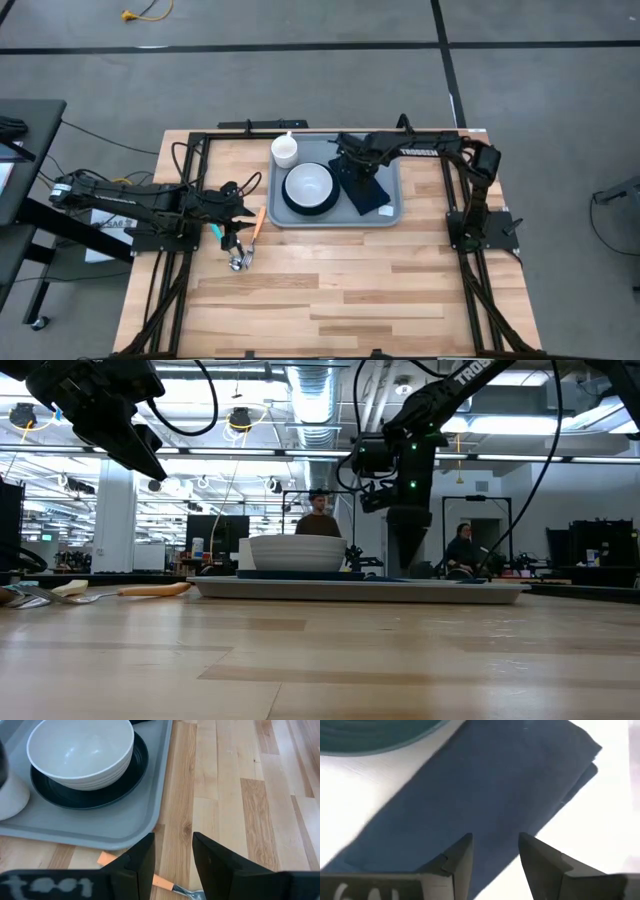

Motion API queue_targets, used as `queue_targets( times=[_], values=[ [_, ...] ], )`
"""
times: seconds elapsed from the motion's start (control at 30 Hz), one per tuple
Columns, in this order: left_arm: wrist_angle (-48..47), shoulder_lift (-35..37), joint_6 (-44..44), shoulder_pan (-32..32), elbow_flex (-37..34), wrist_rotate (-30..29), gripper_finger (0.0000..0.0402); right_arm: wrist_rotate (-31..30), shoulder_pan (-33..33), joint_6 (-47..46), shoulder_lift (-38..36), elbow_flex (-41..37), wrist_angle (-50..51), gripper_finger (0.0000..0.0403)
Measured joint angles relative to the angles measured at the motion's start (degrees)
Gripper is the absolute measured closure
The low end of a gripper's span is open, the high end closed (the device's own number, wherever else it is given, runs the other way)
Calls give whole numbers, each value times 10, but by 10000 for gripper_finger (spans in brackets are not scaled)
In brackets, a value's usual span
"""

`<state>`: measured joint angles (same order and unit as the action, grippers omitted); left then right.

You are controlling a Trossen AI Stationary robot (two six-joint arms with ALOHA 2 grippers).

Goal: Set up tray
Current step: Put the dark blue table napkin to the right of the dark blue plate on the gray table tray

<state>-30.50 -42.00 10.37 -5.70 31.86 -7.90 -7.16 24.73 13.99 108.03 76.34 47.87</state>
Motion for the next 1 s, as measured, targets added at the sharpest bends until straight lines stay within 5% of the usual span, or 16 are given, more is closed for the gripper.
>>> queue_targets(
  times=[0.33, 0.67, 1.0],
  values=[
    [0, 0, 0, 0, 0, 0, 283, 70, 15, 43, 0, 0, -5, 251],
    [0, 0, 0, 0, 0, 0, 283, 73, 10, 175, 0, -17, -20, 251],
    [0, 0, 0, 0, 0, 0, 283, 71, 12, 181, 1, -57, -23, 269]
  ],
)
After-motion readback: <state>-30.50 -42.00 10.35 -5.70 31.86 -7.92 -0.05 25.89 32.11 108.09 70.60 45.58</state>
